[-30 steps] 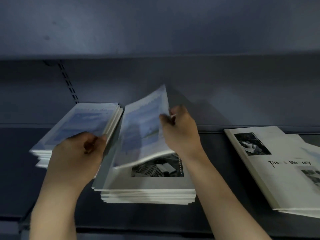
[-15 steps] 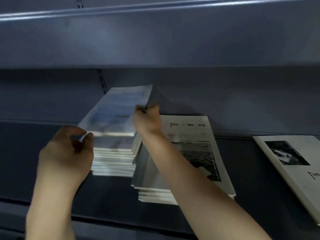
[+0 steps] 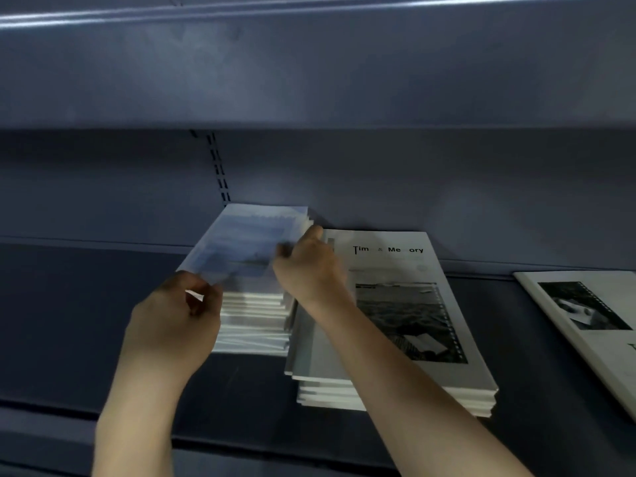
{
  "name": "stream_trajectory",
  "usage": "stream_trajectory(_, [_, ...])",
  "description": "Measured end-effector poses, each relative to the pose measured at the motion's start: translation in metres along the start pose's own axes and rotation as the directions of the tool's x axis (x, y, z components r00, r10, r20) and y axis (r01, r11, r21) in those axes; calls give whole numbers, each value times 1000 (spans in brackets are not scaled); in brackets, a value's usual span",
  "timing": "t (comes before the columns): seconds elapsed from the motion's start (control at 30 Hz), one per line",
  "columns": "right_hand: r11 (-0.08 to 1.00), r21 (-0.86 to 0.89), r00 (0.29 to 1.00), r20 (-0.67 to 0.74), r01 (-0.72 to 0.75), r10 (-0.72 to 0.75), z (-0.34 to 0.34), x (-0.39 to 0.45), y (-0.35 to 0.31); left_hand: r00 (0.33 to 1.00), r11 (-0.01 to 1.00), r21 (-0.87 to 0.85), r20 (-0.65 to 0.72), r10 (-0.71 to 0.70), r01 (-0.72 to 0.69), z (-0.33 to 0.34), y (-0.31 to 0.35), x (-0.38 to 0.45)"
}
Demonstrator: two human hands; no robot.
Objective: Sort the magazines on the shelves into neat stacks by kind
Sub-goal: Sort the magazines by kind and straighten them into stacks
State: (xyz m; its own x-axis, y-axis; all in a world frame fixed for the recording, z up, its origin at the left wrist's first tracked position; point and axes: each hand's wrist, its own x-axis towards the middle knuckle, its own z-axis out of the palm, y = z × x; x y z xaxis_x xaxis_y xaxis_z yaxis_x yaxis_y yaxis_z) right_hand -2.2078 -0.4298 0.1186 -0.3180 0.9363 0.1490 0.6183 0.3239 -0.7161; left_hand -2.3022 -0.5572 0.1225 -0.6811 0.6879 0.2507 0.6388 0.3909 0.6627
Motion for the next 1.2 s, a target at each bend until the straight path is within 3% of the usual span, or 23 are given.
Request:
stream_trajectory(0.13, [997, -8, 997, 10, 70, -70, -20, -4, 7, 998, 999, -11, 35, 48, -48, 11, 12, -1])
stream_trajectory(0.23, [986, -34, 986, -8, 166, -166, -51, -12, 28, 984, 985, -4, 40, 173, -173, 27, 36, -4])
stream_trajectory(0.33, [972, -136, 979, -39, 192, -199, -91, -25, 64, 948, 952, -139, 134, 290, -272, 48, 75, -19])
stream_trajectory(0.5, [972, -234, 987, -148, 32, -68, -149, -53, 134, 803, 857, -379, 349, 482, -350, 90, 142, -61])
stream_trajectory(0.63, [960, -237, 983, -143, -149, 117, -193, -81, 183, 679, 811, -393, 450, 580, -433, 128, 179, -93])
stream_trajectory(0.73, [930, -251, 961, -137, -267, 239, -224, -98, 221, 613, 854, -402, 596, 518, -330, 167, 199, -118])
stream_trajectory(0.83, [888, -274, 929, -149, -369, 340, -253, -109, 263, 579, 914, -282, 708, 404, -292, 213, 209, -140])
stream_trajectory(0.97, [846, -302, 898, -128, -440, 422, -284, -116, 302, 597, 934, -104, 743, 301, -342, 248, 220, -157])
stream_trajectory(1.07, [828, -319, 886, -116, -462, 449, -296, -118, 324, 618, 955, -46, 753, 226, -294, 261, 234, -163])
stream_trajectory(1.2, [787, -332, 855, -210, -519, 475, -306, -121, 348, 658, 971, -1, 736, 161, -238, 284, 252, -169])
